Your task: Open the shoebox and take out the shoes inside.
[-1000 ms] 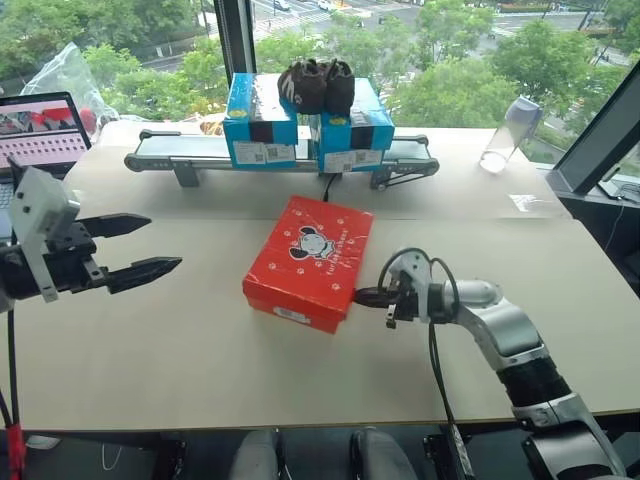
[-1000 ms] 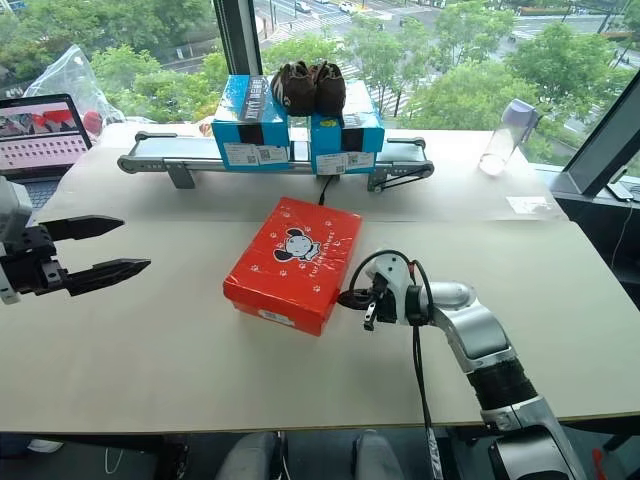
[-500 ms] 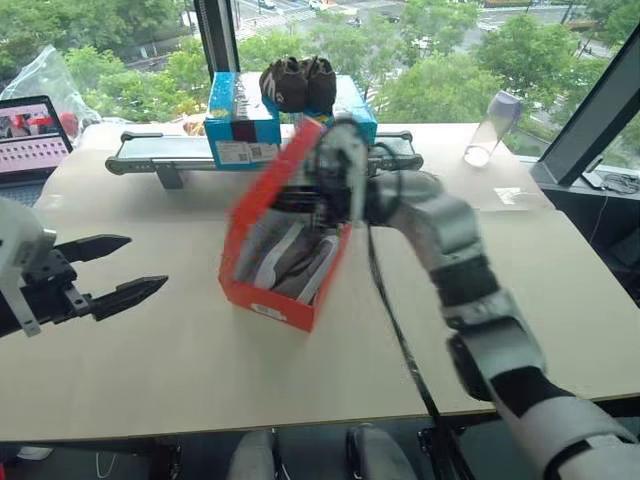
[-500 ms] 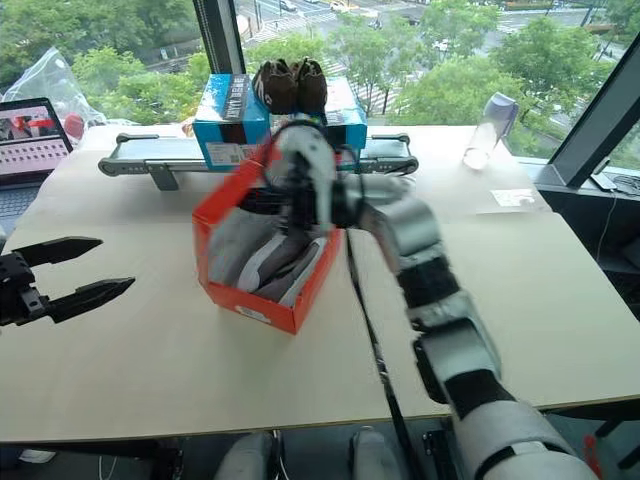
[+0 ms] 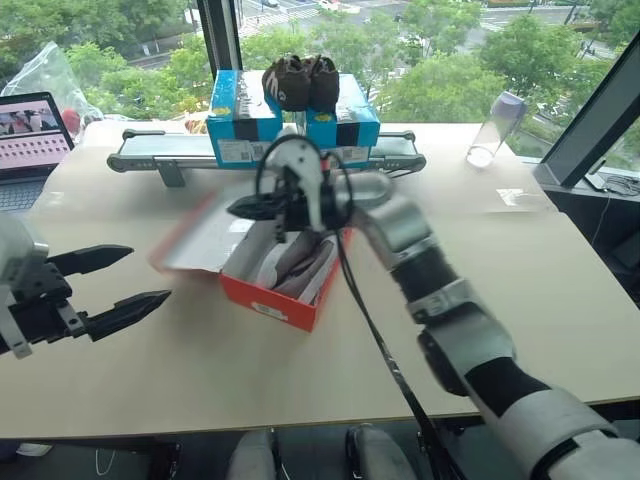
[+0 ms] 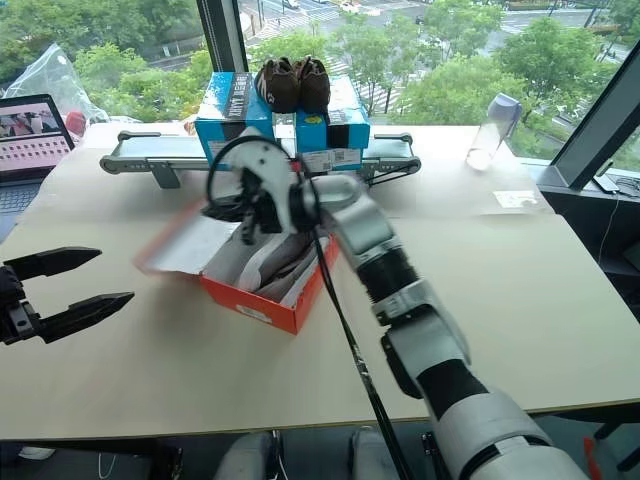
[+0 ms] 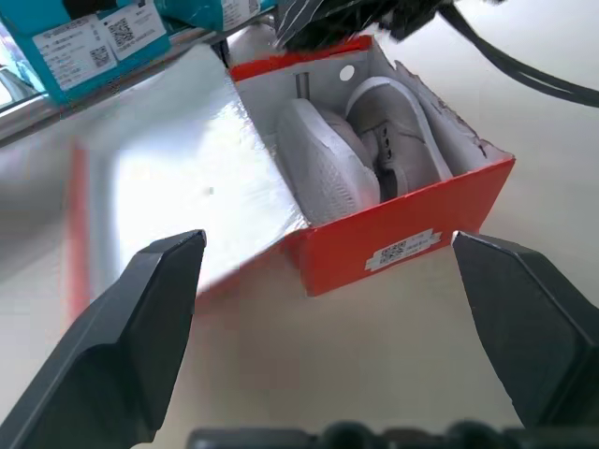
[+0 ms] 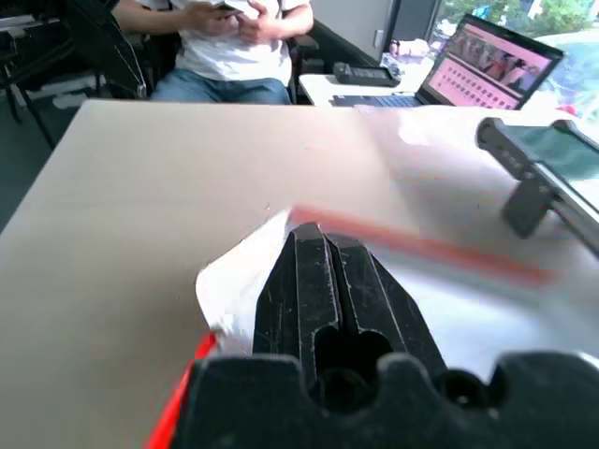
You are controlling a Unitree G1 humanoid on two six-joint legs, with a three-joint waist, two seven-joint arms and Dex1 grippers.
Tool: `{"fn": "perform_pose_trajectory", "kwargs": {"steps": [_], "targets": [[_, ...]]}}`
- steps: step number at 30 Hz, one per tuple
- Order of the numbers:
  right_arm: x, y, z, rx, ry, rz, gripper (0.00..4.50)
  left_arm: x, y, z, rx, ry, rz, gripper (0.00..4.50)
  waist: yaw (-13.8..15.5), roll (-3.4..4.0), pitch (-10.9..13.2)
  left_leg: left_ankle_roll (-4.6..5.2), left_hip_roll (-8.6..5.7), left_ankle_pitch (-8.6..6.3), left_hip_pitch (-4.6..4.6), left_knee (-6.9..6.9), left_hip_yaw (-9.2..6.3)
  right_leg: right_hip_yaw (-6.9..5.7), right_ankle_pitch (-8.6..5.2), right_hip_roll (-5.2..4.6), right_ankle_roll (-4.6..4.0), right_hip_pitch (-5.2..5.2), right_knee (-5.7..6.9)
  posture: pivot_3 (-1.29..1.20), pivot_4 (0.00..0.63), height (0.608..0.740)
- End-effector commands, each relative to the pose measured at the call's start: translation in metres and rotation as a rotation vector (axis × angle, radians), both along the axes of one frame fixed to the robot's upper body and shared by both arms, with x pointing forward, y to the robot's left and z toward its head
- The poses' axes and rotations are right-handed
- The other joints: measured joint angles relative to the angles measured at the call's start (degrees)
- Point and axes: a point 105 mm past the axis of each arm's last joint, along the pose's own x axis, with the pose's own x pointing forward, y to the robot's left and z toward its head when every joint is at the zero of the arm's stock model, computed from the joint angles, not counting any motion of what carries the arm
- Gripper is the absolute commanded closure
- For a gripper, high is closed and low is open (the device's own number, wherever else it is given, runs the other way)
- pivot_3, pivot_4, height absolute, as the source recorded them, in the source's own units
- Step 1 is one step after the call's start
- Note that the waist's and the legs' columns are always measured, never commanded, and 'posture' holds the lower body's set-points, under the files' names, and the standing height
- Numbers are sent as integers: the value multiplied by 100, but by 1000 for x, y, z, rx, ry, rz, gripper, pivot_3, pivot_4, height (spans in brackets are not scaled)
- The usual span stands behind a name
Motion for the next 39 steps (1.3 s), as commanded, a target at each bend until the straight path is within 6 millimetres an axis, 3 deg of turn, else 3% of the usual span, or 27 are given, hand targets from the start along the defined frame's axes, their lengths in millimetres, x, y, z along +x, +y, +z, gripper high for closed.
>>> {"fn": "perform_pose_trajectory", "kwargs": {"steps": [1, 2, 3, 4, 7, 12, 15, 27, 36, 39], "targets": [[-21, -14, 28, 4, -59, 68, 4476, 5, -9, 2, 4, -6, -56, 0, -19, 0, 0, -1, 4, 0, 3, 0, 0, 0, 1, 4, -1, 0, 3, 0, 150, 740], [-23, -18, 26, -28, -80, 72, 4476, 7, -13, 1, 1, 2, -79, 0, -32, -1, -1, -2, 9, 1, 10, -2, 2, 0, 2, 8, -2, 1, 7, 0, 150, 740], [-25, -21, 22, -61, -102, 82, 3949, 9, -17, -1, 2, 10, -102, 0, -45, -1, -1, -3, 14, 2, 15, -3, 4, 1, 2, 13, -3, 2, 9, 0, 150, 740], [-27, -23, 20, -83, -119, 89, 3811, 10, -19, -2, 2, 16, -117, 0, -52, -1, -1, -4, 18, 4, 16, -6, 4, 1, 2, 20, -4, -1, 11, 0, 150, 740], [-22, -22, -1, -179, -221, 79, 2791, 14, -27, -1, 12, 17, -158, 0, -68, -2, -1, -5, 23, 6, 23, -8, 5, 4, -2, 28, -12, -1, 22, 0, 150, 740], [-9, -7, -39, -361, -425, 112, 1068, 16, -33, 5, 52, 6, -191, 0, -63, -3, -1, -7, 24, 18, 22, -5, 8, 10, -10, 33, -21, -19, 55, 0, 150, 740], [-3, 4, -50, -404, -498, 135, 44, 15, -34, 7, 49, 2, -192, 0, -59, -4, 0, -9, 24, 20, 23, -4, 8, 11, -10, 33, -21, -21, 58, 0, 150, 740], [10, 33, -90, -575, -610, 221, 44, 8, -34, 10, 47, -17, -150, 0, -54, -4, 1, -12, 27, 23, 22, -4, 6, 10, -12, 35, -25, -21, 59, 0, 150, 740], [15, 26, -116, -669, -539, 221, 44, 9, -34, 13, 54, -31, -140, 0, -46, -3, 1, -41, 30, 29, 28, -3, 1, 6, -29, 35, -60, -20, 78, 0, 150, 740], [19, 21, -118, -685, -520, 195, 734, 11, -35, 13, 52, -36, -141, 0, -45, -3, 1, -40, 30, 29, 28, -3, 0, 6, -28, 35, -57, -18, 78, 0, 150, 740]]}}
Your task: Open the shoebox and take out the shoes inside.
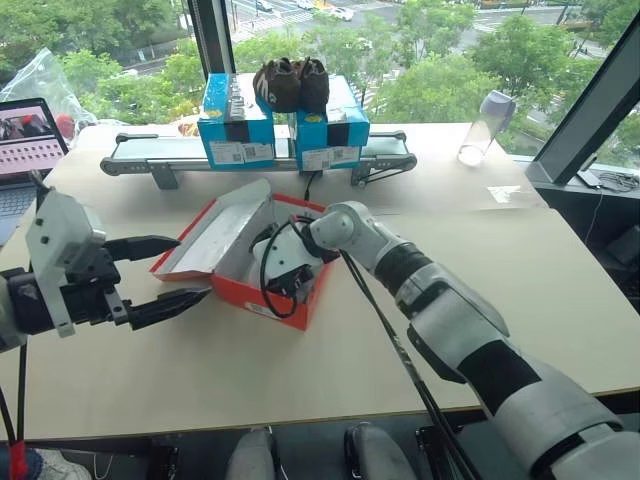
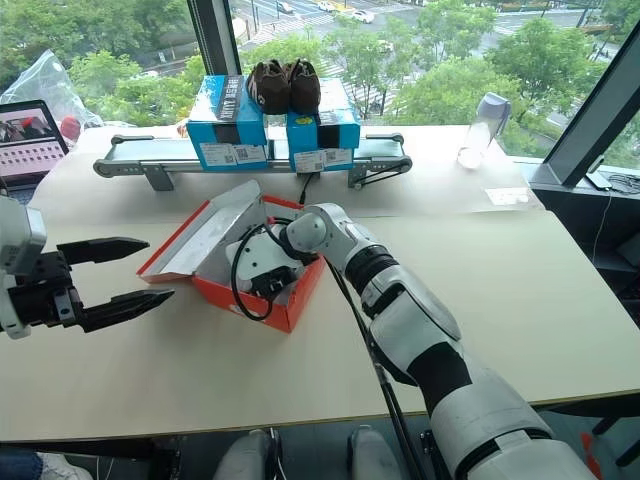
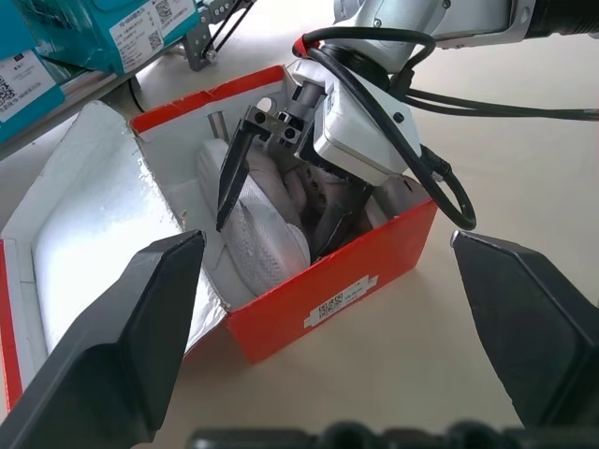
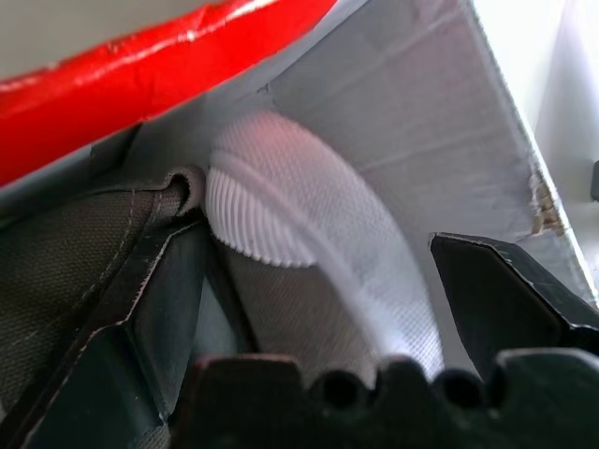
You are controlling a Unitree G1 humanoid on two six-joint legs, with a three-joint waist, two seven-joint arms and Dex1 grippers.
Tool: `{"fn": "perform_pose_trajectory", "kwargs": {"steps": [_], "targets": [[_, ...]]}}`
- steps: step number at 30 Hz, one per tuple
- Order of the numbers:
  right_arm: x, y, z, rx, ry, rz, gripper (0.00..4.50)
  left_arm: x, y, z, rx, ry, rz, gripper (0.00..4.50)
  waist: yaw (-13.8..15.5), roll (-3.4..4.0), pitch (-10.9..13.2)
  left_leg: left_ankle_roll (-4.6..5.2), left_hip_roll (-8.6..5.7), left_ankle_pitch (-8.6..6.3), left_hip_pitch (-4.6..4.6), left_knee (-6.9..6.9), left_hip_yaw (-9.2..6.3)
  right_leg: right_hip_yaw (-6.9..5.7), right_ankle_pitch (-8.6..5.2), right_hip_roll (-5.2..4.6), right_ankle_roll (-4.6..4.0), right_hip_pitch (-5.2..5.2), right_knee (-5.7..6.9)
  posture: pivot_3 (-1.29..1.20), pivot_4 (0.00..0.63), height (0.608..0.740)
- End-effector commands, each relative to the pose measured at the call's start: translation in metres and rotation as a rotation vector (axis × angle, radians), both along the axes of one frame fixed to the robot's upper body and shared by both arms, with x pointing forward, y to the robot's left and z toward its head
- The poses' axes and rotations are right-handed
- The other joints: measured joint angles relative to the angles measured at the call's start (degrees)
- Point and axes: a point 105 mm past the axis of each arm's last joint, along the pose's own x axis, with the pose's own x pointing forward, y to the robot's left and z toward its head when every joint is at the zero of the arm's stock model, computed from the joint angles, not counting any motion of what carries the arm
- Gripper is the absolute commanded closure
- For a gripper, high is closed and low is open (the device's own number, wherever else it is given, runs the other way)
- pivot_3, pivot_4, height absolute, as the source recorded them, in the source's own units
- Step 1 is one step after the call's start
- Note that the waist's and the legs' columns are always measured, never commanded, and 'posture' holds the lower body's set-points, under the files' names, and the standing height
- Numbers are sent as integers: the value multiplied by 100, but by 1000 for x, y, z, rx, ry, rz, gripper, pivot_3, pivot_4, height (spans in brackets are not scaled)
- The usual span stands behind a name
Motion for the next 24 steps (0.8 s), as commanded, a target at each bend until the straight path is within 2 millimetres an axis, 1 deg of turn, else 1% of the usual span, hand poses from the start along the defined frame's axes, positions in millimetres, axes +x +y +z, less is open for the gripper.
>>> {"fn": "perform_pose_trajectory", "kwargs": {"steps": [1, 3, 4, 5, 6, 7, 10, 13, 14, 17, 20, 24], "targets": [[6, -7, -2, -29, 3, -39, 1078, 0, -3, 8, 20, -46, -6, 0, 2, 0, 0, 0, 0, 0, 0, 0, 0, 0, 1, 0, 2, 0, 0, 0, 150, 740], [7, -7, 1, -19, 2, -39, 1801, 2, -3, 9, 20, -48, -7, 0, 5, 0, 0, 0, 0, 0, 0, 0, 0, -1, 1, 0, 2, 1, 0, 0, 150, 740], [7, -7, 4, -12, 2, -37, 2086, 2, -3, 9, 20, -49, -8, 0, 6, 0, 0, -1, 0, 0, 2, 0, -1, -1, 1, 0, 2, 2, 0, 0, 150, 740], [7, -6, 7, 0, -2, -32, 2485, 3, -4, 9, 21, -50, -10, 0, 6, 0, 0, -1, 0, 0, 5, 1, -1, -1, 0, 0, -1, 6, 0, 0, 150, 740], [7, -6, 9, 7, -5, -29, 2700, 4, -4, 9, 22, -50, -12, 0, 7, 0, 0, -2, 0, 0, 6, 1, -1, -1, 0, 0, -1, 7, 0, 0, 150, 740], [7, -5, 11, 17, -8, -27, 3116, 5, -4, 8, 22, -50, -14, 0, 7, 0, 0, -2, 0, 0, 7, 1, -2, -2, -1, 0, -1, 9, 0, 0, 150, 740], [3, 0, 27, 63, -39, 20, 3898, 7, -7, 7, 19, -48, -28, 0, 9, 0, 0, -2, 0, 0, 7, 0, -2, -2, 1, 0, 1, 9, 0, 0, 150, 740], [-3, 5, 48, 131, -103, 86, 4019, 9, -8, 7, 19, -48, -36, 0, 6, 0, 0, -1, 0, 0, 7, -1, -1, -1, 9, 1, 16, 8, 0, 0, 150, 740], [-7, 7, 61, 175, -134, 124, 4025, 10, -9, 7, 18, -47, -41, 0, 5, 0, 1, 0, 0, 1, 7, -2, -1, -1, 15, 1, 27, 7, 0, 0, 150, 740], [-18, 10, 86, 259, -189, 205, 4025, 13, -10, 7, 16, -47, -51, 0, 1, -1, 3, 5, 2, 4, 1, -5, -2, 0, 14, 7, 26, -1, -1, 0, 150, 740], [-30, 6, 122, 365, -264, 275, 4025, 17, -12, 6, 16, -50, -65, 0, 2, -1, 4, 7, 10, 5, 0, -7, -2, 2, 13, 16, 25, -2, -2, 0, 150, 740], [-35, -1, 151, 418, -279, 272, 4025, 20, -17, 2, 29, -39, -96, 0, 8, -1, 5, 6, 14, 5, 0, -6, -2, 2, 13, 21, 24, -2, 0, 0, 150, 740]]}}
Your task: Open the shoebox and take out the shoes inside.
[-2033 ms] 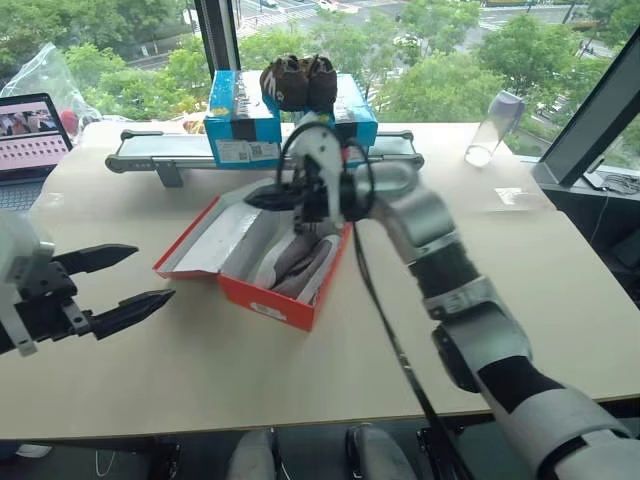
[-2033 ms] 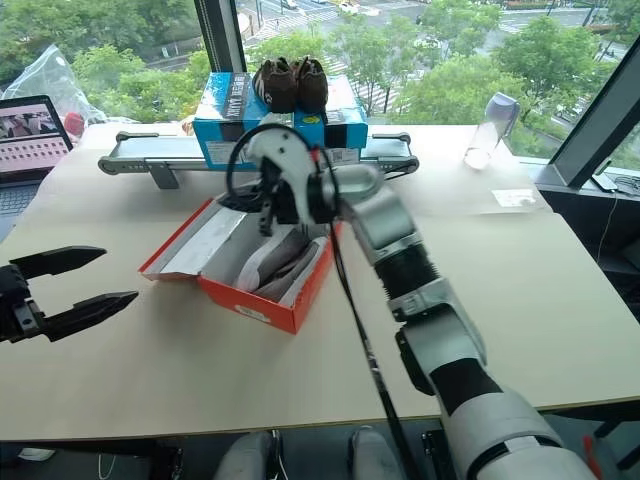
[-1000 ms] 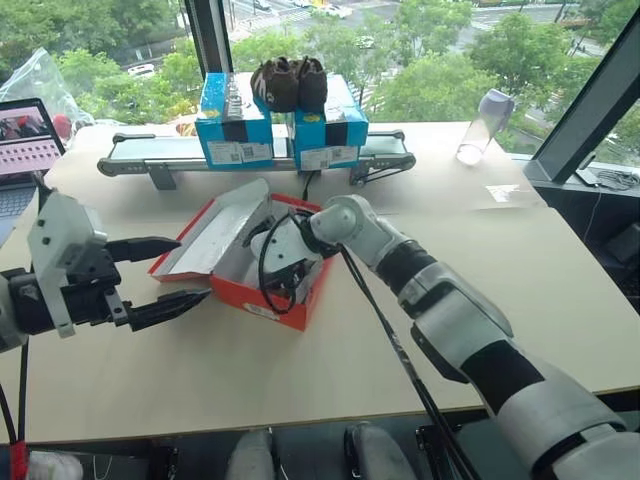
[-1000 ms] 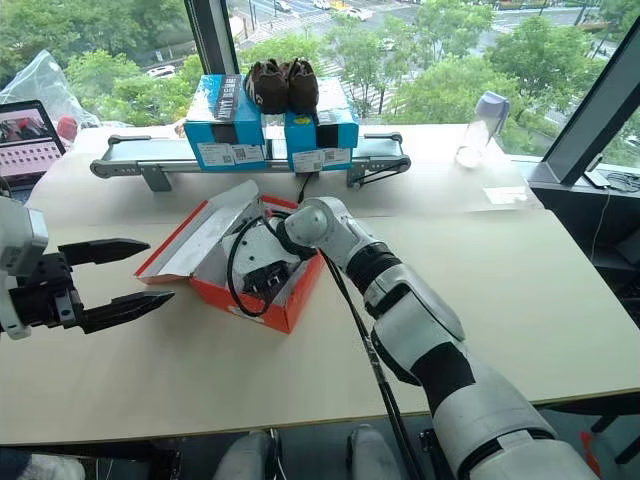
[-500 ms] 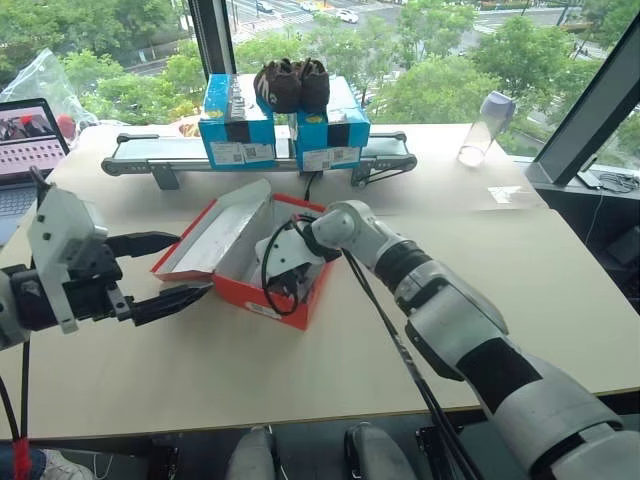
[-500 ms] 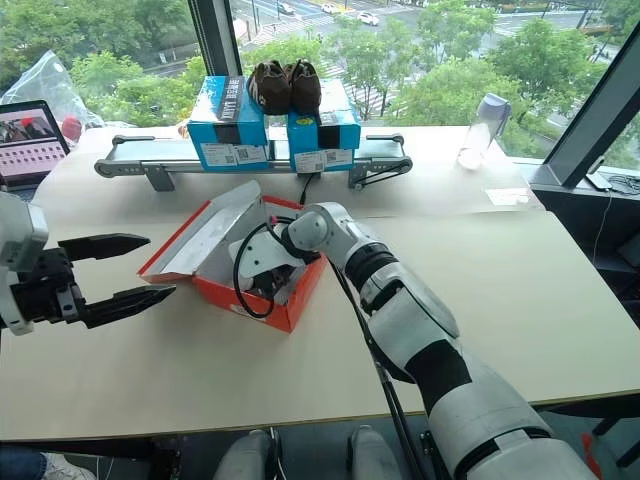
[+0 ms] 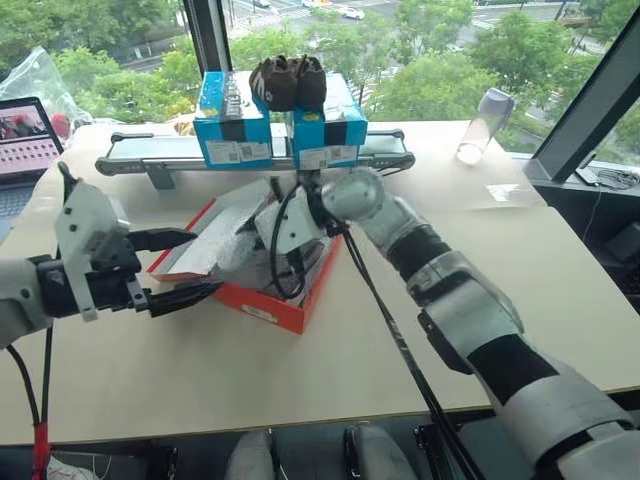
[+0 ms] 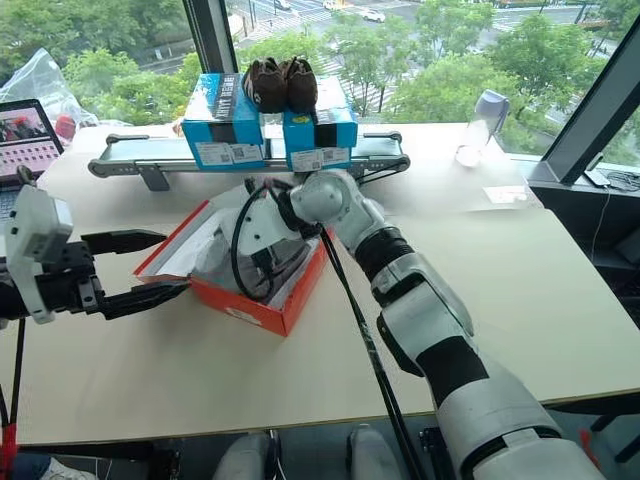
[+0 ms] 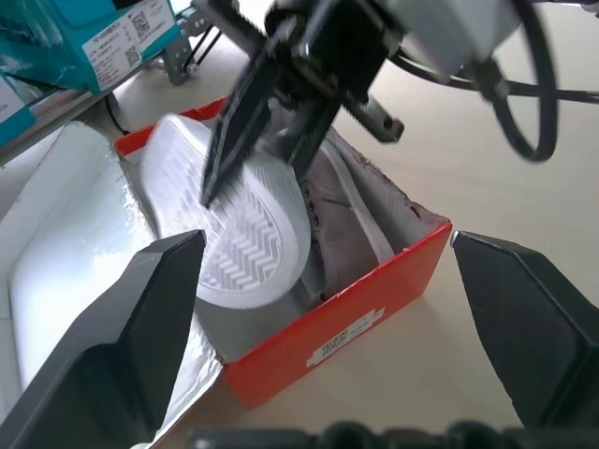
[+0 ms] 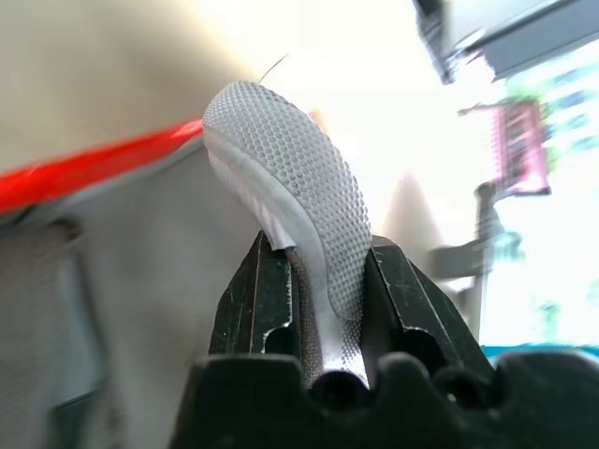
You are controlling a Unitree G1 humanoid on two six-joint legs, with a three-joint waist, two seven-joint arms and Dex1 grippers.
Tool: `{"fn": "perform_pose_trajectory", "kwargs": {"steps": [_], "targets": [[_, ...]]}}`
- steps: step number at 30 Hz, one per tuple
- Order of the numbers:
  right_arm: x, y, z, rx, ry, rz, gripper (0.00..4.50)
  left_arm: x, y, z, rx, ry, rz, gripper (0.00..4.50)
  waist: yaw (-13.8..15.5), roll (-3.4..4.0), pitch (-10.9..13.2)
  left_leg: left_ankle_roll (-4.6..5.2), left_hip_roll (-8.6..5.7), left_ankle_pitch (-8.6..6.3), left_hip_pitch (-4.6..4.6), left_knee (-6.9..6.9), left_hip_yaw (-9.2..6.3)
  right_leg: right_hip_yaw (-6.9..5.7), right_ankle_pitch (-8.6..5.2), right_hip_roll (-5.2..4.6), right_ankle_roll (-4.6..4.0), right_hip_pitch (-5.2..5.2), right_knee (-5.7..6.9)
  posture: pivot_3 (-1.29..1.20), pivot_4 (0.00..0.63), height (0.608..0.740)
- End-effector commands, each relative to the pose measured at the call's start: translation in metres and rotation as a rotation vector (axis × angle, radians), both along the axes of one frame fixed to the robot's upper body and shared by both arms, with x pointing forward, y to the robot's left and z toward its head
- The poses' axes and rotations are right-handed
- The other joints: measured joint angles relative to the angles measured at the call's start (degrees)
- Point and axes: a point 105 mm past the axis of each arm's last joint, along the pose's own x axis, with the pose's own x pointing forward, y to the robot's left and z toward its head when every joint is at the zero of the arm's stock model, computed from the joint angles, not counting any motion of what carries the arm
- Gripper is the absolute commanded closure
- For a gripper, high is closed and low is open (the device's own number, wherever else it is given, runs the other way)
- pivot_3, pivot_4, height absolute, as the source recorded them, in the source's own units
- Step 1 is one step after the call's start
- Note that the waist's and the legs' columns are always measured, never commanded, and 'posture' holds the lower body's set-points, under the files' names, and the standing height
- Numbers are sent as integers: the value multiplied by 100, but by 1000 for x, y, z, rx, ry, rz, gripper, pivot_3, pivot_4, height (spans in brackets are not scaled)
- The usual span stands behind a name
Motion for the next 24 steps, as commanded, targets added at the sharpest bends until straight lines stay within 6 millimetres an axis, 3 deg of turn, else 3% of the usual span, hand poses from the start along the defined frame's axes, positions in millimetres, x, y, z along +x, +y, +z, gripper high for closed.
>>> {"fn": "perform_pose_trajectory", "kwargs": {"steps": [1, 5, 9, 11, 13, 16, 18, 21, 24], "targets": [[-10, -6, 52, 114, -37, 19, 4025, 2, -5, 7, 28, -41, -36, 0, -2, 0, 0, -1, 1, 0, 0, 0, 0, 0, 0, 0, 0, 0, 0, 0, 150, 740], [11, -40, 88, 247, 255, -143, 4025, 7, -6, 10, 25, -46, -57, 0, 28, -1, 0, -5, 3, 2, 0, 4, 1, -1, 1, 1, -1, 2, 1, 0, 150, 740], [36, -92, 129, 490, 766, -381, 4025, 11, -9, 7, 20, -42, -80, 0, 83, -2, 2, -6, 1, 2, -1, 8, 1, -1, 2, -3, -3, 4, 0, 0, 150, 740], [38, -106, 139, 556, 927, -440, 4025, 13, -11, 7, 18, -41, -88, 0, 96, -2, 2, -6, 0, 2, -4, 7, 4, -1, -2, -8, -12, -2, 0, 0, 150, 740], [44, -137, 154, 716, 1134, -516, 4025, 16, -14, 6, 12, -42, -103, 0, 96, -2, 2, -5, -1, 2, -5, 0, 6, 0, -8, -9, -22, -10, -1, 0, 150, 740], [58, -183, 134, 843, 1281, -746, 4025, 20, -17, 6, 7, -44, -119, 0, 135, -5, 0, 2, 0, 7, -14, -11, 7, 1, -6, -5, -19, -25, -1, 0, 150, 740], [58, -193, 119, 842, 1368, -794, 4025, 21, -17, 5, 8, -43, -122, 0, 147, -5, 0, 8, -1, 10, -17, -12, 7, 2, -8, -5, -20, -25, -8, 0, 150, 740], [49, -216, 67, 770, 1595, -866, 4025, 23, -17, 2, 12, -38, -128, 0, 130, -7, -1, 25, -1, 17, -20, -12, 15, 14, -7, -1, -16, -29, -13, 0, 150, 740], [46, -230, 20, 735, 1697, -972, 4025, 25, -17, 1, 19, -37, -126, 0, 140, -6, -1, 28, -2, 18, -36, -7, 14, 20, -4, 2, -7, -41, -11, 0, 150, 740]]}}
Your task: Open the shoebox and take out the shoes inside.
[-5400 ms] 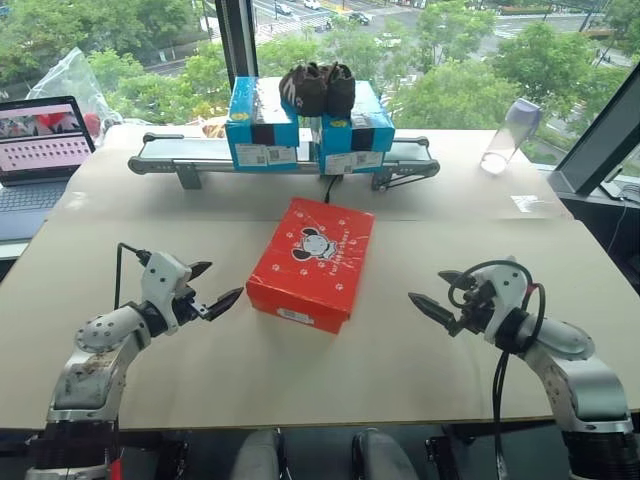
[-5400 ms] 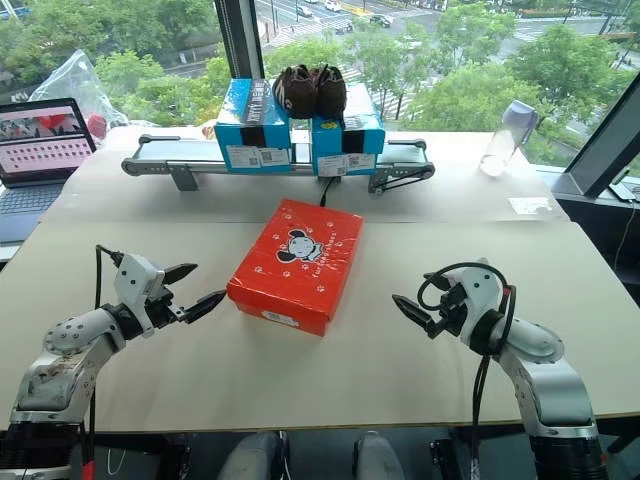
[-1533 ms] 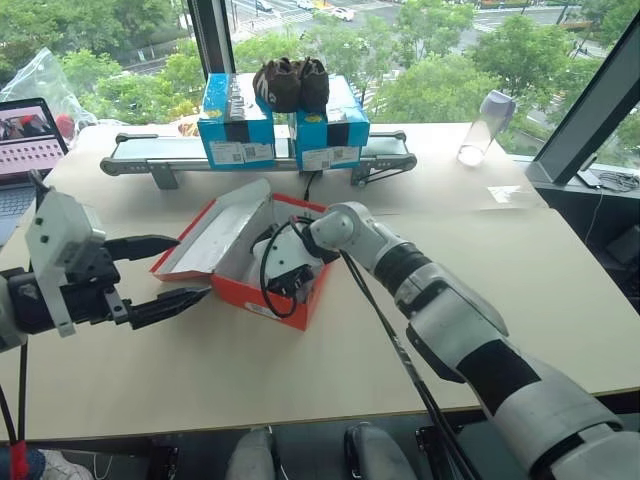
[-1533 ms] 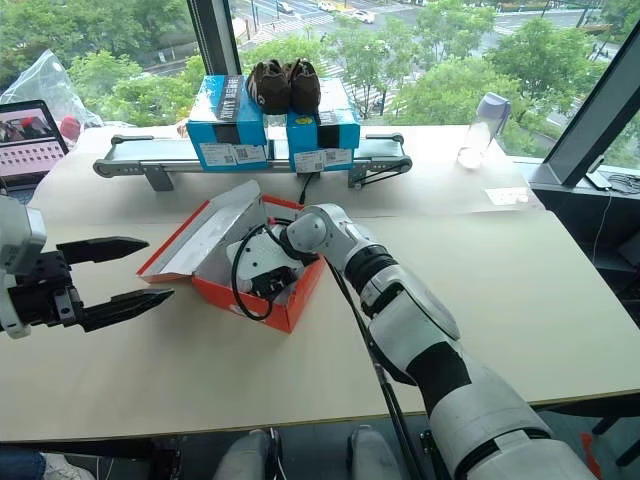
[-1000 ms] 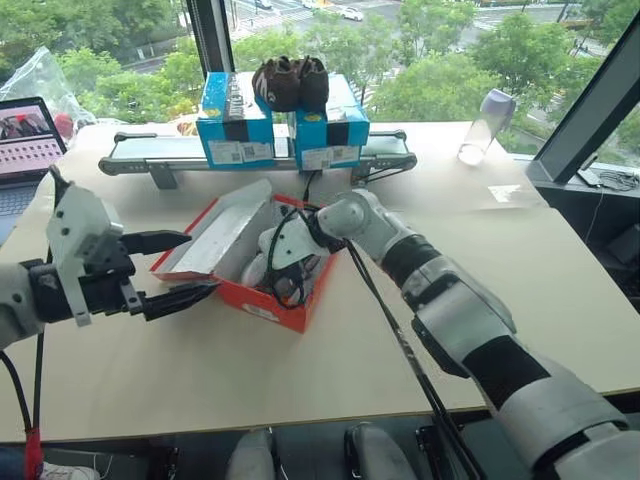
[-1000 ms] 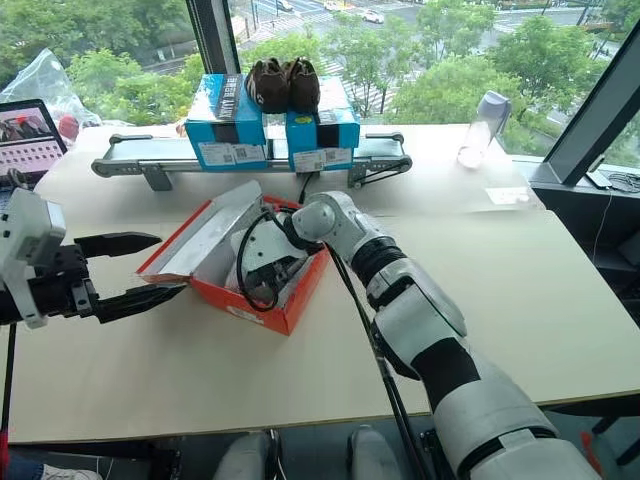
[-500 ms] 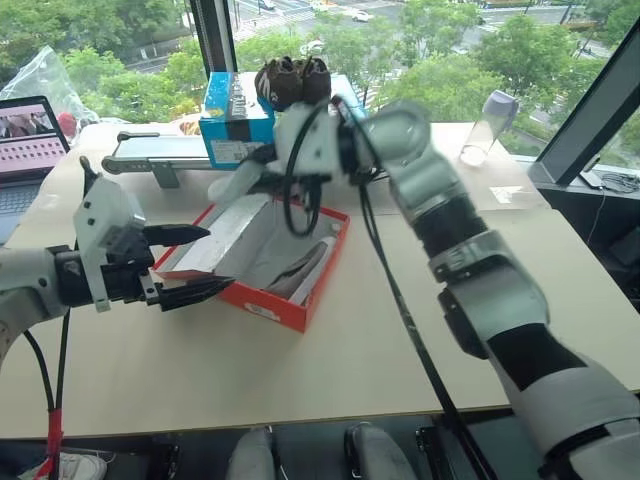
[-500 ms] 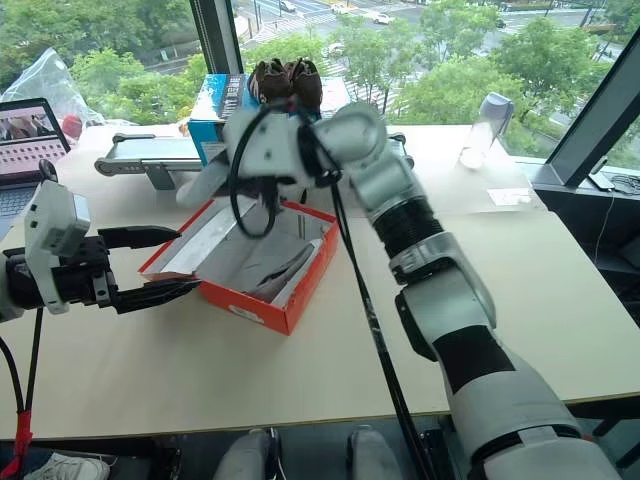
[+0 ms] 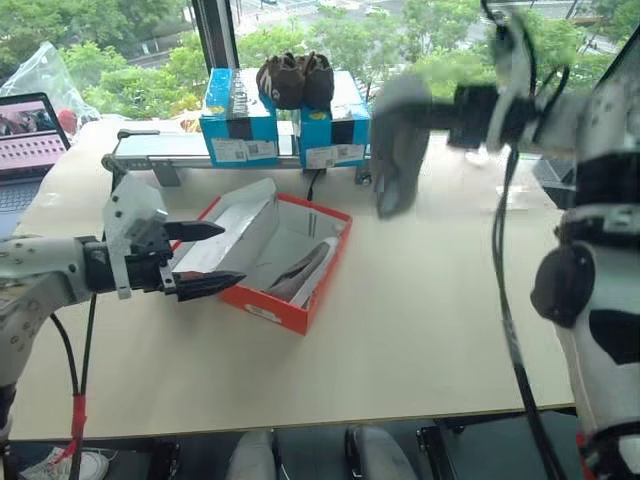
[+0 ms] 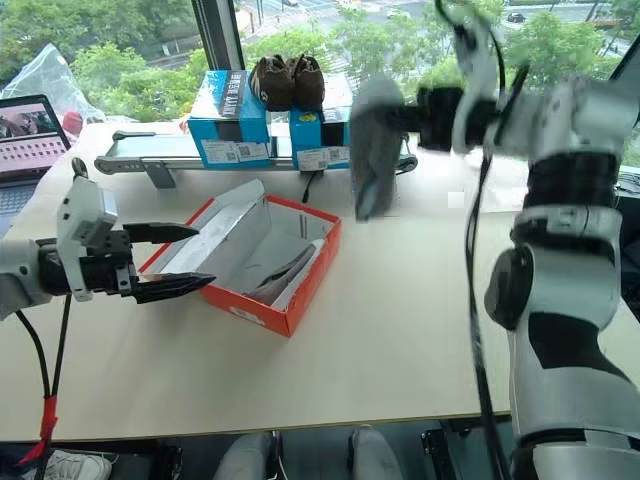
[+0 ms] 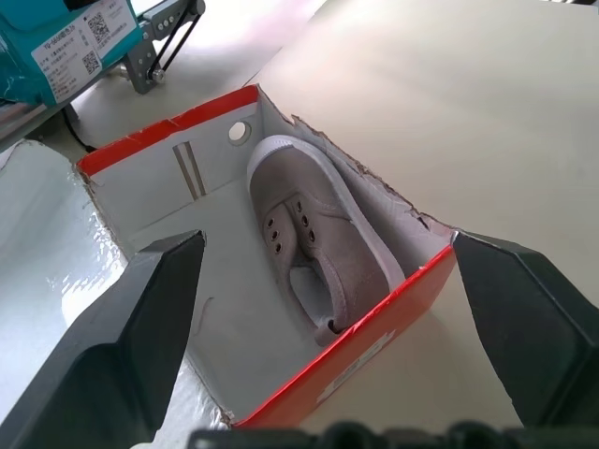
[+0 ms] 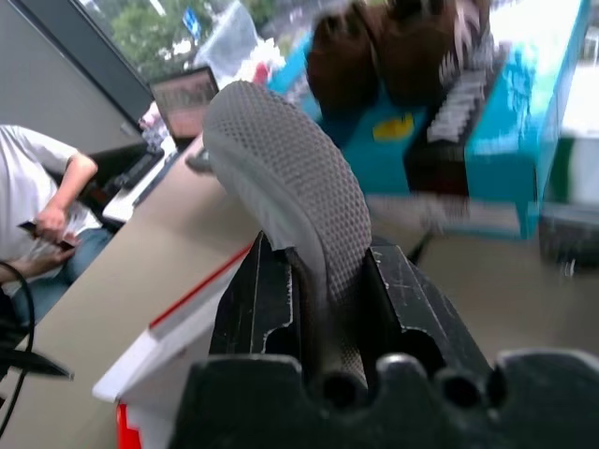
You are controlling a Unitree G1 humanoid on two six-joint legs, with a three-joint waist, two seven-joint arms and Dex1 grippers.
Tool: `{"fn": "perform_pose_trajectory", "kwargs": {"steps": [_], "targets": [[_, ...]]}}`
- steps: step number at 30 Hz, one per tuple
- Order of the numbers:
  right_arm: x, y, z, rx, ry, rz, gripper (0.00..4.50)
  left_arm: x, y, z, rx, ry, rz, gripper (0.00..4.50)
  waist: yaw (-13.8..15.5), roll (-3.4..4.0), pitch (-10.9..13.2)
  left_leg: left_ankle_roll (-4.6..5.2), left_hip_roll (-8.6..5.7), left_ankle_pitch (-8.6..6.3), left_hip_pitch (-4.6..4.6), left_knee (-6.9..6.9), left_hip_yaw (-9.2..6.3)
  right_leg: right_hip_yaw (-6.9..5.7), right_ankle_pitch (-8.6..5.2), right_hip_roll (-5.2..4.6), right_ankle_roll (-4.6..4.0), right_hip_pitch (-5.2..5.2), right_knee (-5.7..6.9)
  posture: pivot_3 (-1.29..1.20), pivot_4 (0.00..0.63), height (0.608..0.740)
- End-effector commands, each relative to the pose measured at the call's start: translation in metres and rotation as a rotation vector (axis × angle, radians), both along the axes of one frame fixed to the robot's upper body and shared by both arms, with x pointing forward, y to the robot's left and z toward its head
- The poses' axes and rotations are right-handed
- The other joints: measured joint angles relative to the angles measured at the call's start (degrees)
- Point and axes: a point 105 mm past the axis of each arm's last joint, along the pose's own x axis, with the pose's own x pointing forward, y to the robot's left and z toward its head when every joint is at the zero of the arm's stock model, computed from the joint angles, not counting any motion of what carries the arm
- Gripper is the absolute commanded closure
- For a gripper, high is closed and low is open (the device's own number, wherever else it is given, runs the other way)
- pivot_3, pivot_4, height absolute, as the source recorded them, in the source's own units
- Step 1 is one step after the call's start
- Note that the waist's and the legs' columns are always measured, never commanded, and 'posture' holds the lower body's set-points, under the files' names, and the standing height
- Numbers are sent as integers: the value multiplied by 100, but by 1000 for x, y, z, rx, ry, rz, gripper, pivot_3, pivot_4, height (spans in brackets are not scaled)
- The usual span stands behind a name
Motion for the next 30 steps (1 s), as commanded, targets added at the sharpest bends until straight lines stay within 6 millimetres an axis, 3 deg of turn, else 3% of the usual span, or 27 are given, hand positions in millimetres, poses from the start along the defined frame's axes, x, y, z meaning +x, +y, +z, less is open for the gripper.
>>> {"fn": "perform_pose_trajectory", "kwargs": {"steps": [1, 7, 14, 15, 20, 24, 30], "targets": [[-13, -5, -16, 20, 47, 23, 4025, 1, 0, 8, 17, -51, -8, 0, 8, 1, 1, 0, 1, 0, -5, 3, -2, 2, 1, 5, 1, -4, 1, 0, 150, 740], [-25, 6, -52, 40, 170, 84, 4025, 2, 0, 9, 19, -53, -7, 0, -36, 13, 8, 2, 11, 1, -29, 19, -9, 23, 8, 33, 11, -30, 13, 0, 150, 740], [-17, 15, -86, 33, 256, 58, 4025, 0, 1, 7, 26, -55, 4, 0, 0, 13, 8, 2, 16, 2, -27, 30, -12, 21, 12, 39, 14, -23, 13, 0, 150, 740], [-15, 14, -93, 20, 267, 46, 3063, 0, 2, 8, 26, -56, 7, 0, 4, 13, 8, 2, 16, 2, -27, 32, -11, 22, 14, 38, 13, -22, 13, 0, 150, 740], [-5, 4, -108, -30, 272, -22, 1471, -2, 4, 9, 30, -61, 19, 0, 14, 13, 8, 2, 16, 1, -33, 36, -11, 22, 14, 38, 14, -23, 13, 0, 150, 740], [5, -7, -91, -10, 214, -70, 101, -2, 3, 9, 27, -63, 20, 0, 14, 13, 8, 2, 15, 1, -33, 36, -12, 21, 15, 39, 14, -24, 13, 0, 150, 740], [13, -19, -51, -78, 57, -96, 35, 0, 4, 10, 27, -67, 24, 0, 12, 13, 8, 2, 16, 1, -33, 38, -12, 22, 15, 39, 15, -24, 13, 0, 150, 740]]}}
